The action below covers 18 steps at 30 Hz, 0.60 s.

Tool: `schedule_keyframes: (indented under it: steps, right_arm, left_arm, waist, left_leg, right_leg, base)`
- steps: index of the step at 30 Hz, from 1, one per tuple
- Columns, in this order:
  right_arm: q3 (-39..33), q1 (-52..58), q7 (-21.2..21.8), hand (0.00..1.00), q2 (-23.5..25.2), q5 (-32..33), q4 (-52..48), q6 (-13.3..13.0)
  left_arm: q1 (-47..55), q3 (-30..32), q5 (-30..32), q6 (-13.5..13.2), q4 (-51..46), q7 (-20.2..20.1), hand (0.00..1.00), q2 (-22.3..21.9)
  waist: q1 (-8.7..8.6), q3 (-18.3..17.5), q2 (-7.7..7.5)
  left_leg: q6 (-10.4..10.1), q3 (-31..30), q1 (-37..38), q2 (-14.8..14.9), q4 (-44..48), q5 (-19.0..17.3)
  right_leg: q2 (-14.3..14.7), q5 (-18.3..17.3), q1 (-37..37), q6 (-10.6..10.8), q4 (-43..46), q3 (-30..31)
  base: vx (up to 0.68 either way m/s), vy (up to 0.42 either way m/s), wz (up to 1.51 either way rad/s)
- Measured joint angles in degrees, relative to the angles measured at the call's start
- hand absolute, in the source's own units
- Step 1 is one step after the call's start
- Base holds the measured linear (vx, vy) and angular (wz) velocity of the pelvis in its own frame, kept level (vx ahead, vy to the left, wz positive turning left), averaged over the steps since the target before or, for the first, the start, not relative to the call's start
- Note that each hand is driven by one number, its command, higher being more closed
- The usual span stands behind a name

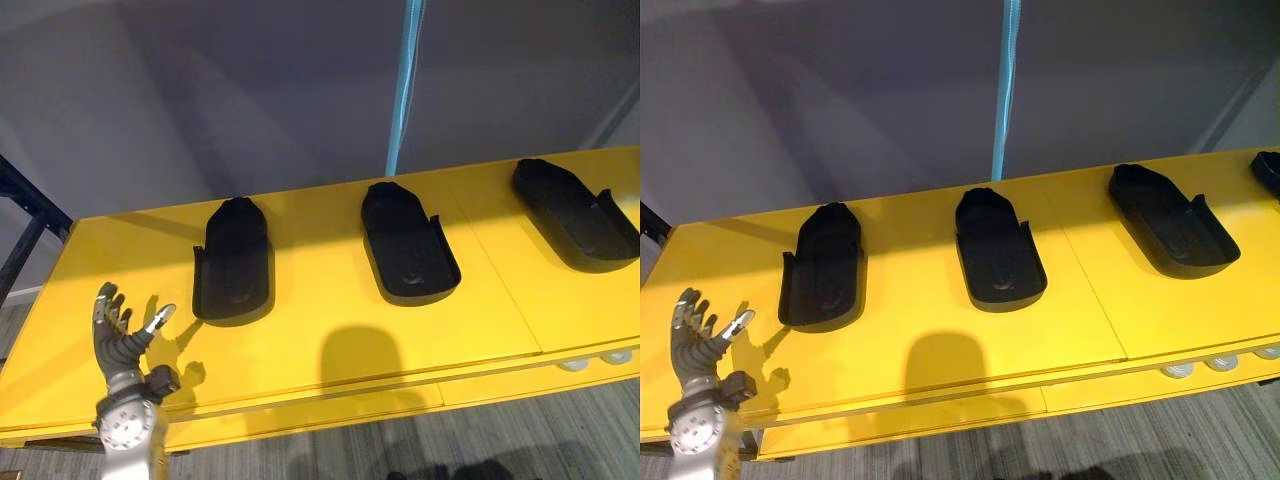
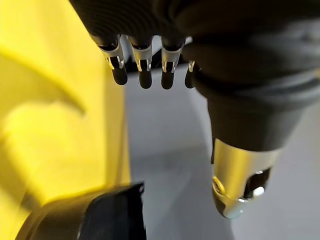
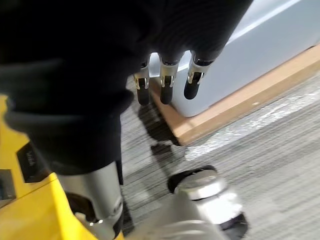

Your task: Walk over and take plastic housings, then place them on the shelf

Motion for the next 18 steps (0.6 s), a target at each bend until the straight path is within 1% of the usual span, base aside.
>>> schedule_keyframes:
  steps: [1, 2, 3, 4, 6, 9, 11, 12, 13, 14, 15, 16, 17, 18]
  right_arm:
    - [0.01, -0.11, -0.02, 0.0, 0.01, 0.04, 0.01, -0.23]
    - [0.01, -0.13, -0.25, 0.0, -0.02, 0.12, 0.01, -0.55]
    - [0.05, -0.13, -0.53, 0.0, 0.0, 0.21, 0.13, -0.82]
    - [0.08, -0.12, -0.62, 0.0, -0.01, 0.24, 0.22, -0.9]
    - [0.15, -0.08, -0.99, 0.0, 0.0, 0.42, 0.35, -0.92]
    - [0.27, -0.1, -1.1, 0.0, -0.03, 0.46, 0.18, -0.94]
    - [1.26, -0.94, -1.14, 0.0, -0.33, 0.65, 0.01, -0.98]
    - [2.69, -1.99, -1.44, 0.0, -0.66, 0.64, -0.1, -0.98]
    - [4.82, -3.0, -1.97, 0.0, -1.24, 0.64, -0.71, -1.0]
    - [5.75, -3.8, -2.09, 0.0, -1.58, 0.64, -1.19, -0.98]
    - [7.6, -4.54, -2.32, 0.0, -1.85, 0.64, -4.71, -1.0]
    - [9.88, -4.63, -2.38, 0.0, -2.25, 0.6, -9.38, -1.06]
    - [10.91, -4.5, -2.37, 0.0, -2.47, 0.55, -11.58, -1.11]
    - [12.07, -3.41, -2.4, 0.0, -2.4, 0.47, -15.73, -1.3]
  left_arm:
    - [0.05, -1.09, 1.95, -0.03, -1.79, 1.07, 0.0, -0.72]
    - [0.29, -3.94, 4.95, -0.27, -5.01, 2.49, 0.0, -1.62]
    - [0.58, -7.07, 7.49, -1.16, -7.72, 3.42, 0.0, -2.09]
    - [0.82, -8.51, 8.32, -1.79, -8.79, 3.68, 0.0, -2.28]
    - [1.08, -14.03, 11.09, -3.79, -10.26, 4.47, 0.0, -2.67]
    - [1.46, -18.38, 11.22, -4.49, -10.07, 4.97, 0.0, -3.92]
    - [2.86, -19.26, 11.19, -4.6, -9.84, 5.25, 0.0, -4.26]
    - [3.97, -19.19, 11.12, -4.6, -9.6, 5.3, 0.0, -4.23]
    - [5.0, -19.3, 11.1, -4.61, -9.63, 5.34, 0.0, -4.33]
    - [5.26, -19.22, 11.09, -4.63, -9.67, 5.36, 0.0, -4.45]
    - [5.36, -19.23, 11.05, -4.64, -9.84, 5.63, 0.0, -5.03]
    - [5.38, -19.86, 11.05, -4.74, -9.93, 5.68, 0.0, -5.56]
    - [5.37, -20.56, 11.01, -4.73, -9.85, 5.62, 0.0, -5.54]
    - [5.17, -22.69, 10.99, -4.73, -9.72, 5.31, 0.0, -5.44]
  waist:
    - [0.05, 0.0, -0.01]
    - [0.01, -0.25, -0.05]
    - [-0.07, -0.42, -0.16]
    - [-0.11, -0.74, -0.15]
    - [-0.23, -1.92, -0.06]
    - [-0.37, -2.91, -0.36]
    - [0.08, -2.95, -0.84]
    - [0.32, -2.64, -1.94]
    - [1.41, -2.76, -2.32]
    - [2.02, -2.77, -2.4]
    - [4.13, -2.84, -2.3]
    - [5.72, -3.07, -2.07]
    - [5.93, -3.19, -2.14]
    - [5.06, -3.95, -2.54]
  left_leg:
    - [0.0, -0.06, 0.28, 0.02, 0.0, 0.0]
    - [0.0, -0.27, 0.87, 0.05, -0.01, -0.01]
    - [-0.06, -0.34, 1.42, 0.06, -0.02, -0.07]
    - [-0.06, -0.33, 1.42, 0.06, -0.11, -0.12]
    - [-0.06, -0.38, 1.45, 0.12, -0.24, -0.13]
    - [-0.4, 0.42, 2.07, 0.65, -0.21, -0.45]
    - [-0.8, 2.69, 3.15, 1.3, 1.23, -1.84]
    - [-1.93, 3.35, 2.38, 1.8, 5.95, -4.91]
    - [-0.63, -1.17, 0.1, 2.67, 14.46, -9.49]
    - [-0.15, -6.02, -1.25, 3.23, 18.86, -11.8]
    - [-2.29, -16.23, -3.07, 4.22, 26.95, -16.22]
    - [-6.34, -24.83, -2.9, 4.57, 33.35, -20.01]
    - [-7.27, -28.05, -2.96, 4.2, 35.53, -21.32]
    - [-6.5, -31.52, -3.14, 3.16, 38.65, -22.96]
  right_leg:
    - [0.02, 0.0, 0.33, 0.0, 0.0, -0.02]
    - [0.04, -0.03, 1.14, -0.02, 0.0, -0.05]
    - [0.04, -0.29, 1.79, -0.01, 0.11, -0.06]
    - [0.04, -0.4, 1.78, 0.03, 0.19, -0.03]
    - [0.07, -0.61, 1.71, 0.15, 0.53, 0.0]
    - [0.43, -0.87, 1.48, 0.53, 0.87, 0.82]
    - [1.23, -1.48, 0.66, 0.93, 2.42, 3.94]
    - [1.95, -1.74, -0.7, 0.73, 3.76, 6.87]
    - [3.28, -1.67, -2.1, 0.18, 5.15, 10.56]
    - [4.49, -1.44, -3.0, -0.23, 6.19, 12.89]
    - [7.63, -1.37, -4.68, -0.35, 8.79, 18.13]
    - [11.55, -2.12, -6.26, 0.31, 11.78, 23.22]
    - [13.11, -2.22, -6.81, 0.25, 13.45, 24.79]
    - [14.55, -2.9, -8.06, 0.89, 15.78, 27.08]
  base:
    - [-0.01, -0.001, 0.06]
    - [-0.02, 0.005, 0.07]
    - [-0.03, 0.006, 0.05]
    - [-0.04, 0.005, 0.01]
    - [-0.05, 0.003, 0.01]
    - [-0.05, -0.001, -0.17]
    - [-0.04, -0.009, -0.77]
    - [-0.06, 0.001, -1.33]
    - [-0.04, -0.001, -1.55]
    - [-0.02, 0.011, -2.18]
    - [-0.01, 0.066, -2.68]
    - [-0.05, 0.163, -2.7]
    - [-0.05, 0.249, -2.06]
    - [-0.06, 0.227, -0.99]
